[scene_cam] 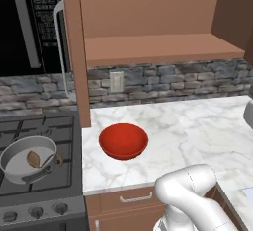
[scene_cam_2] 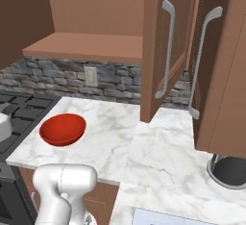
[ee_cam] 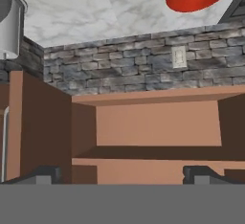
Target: Open the cabinet and move the ladle to the pot. Then close the cabinet.
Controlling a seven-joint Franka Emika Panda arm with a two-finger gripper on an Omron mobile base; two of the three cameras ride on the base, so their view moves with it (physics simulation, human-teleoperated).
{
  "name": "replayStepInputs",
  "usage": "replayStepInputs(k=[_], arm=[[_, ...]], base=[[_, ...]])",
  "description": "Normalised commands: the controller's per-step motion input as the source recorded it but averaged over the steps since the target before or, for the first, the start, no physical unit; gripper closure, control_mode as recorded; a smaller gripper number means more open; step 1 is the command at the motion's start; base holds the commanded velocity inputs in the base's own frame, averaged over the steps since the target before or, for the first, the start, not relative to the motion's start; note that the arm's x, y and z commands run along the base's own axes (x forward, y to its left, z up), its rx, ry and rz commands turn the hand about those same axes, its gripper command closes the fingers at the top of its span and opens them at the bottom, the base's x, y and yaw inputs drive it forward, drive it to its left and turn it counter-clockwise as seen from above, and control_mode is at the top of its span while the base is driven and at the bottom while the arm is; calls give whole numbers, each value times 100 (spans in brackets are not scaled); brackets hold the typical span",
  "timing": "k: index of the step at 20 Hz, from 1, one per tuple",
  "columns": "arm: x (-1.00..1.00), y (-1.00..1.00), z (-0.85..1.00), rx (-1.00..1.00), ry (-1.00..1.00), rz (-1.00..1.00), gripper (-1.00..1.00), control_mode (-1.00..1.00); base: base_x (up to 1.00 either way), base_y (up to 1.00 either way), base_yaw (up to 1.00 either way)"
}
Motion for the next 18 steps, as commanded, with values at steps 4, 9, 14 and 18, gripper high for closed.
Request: replayStepInputs(k=[4,9,14,18], arm=[[0,0,0,0,0,0,-100,100],[0,0,0,0,0,0,-100,100],[0,0,0,0,0,0,-100,100],[0,0,0,0,0,0,-100,100]], base=[[56,-20,10],[41,-33,0],[47,-9,-8],[79,1,0]])
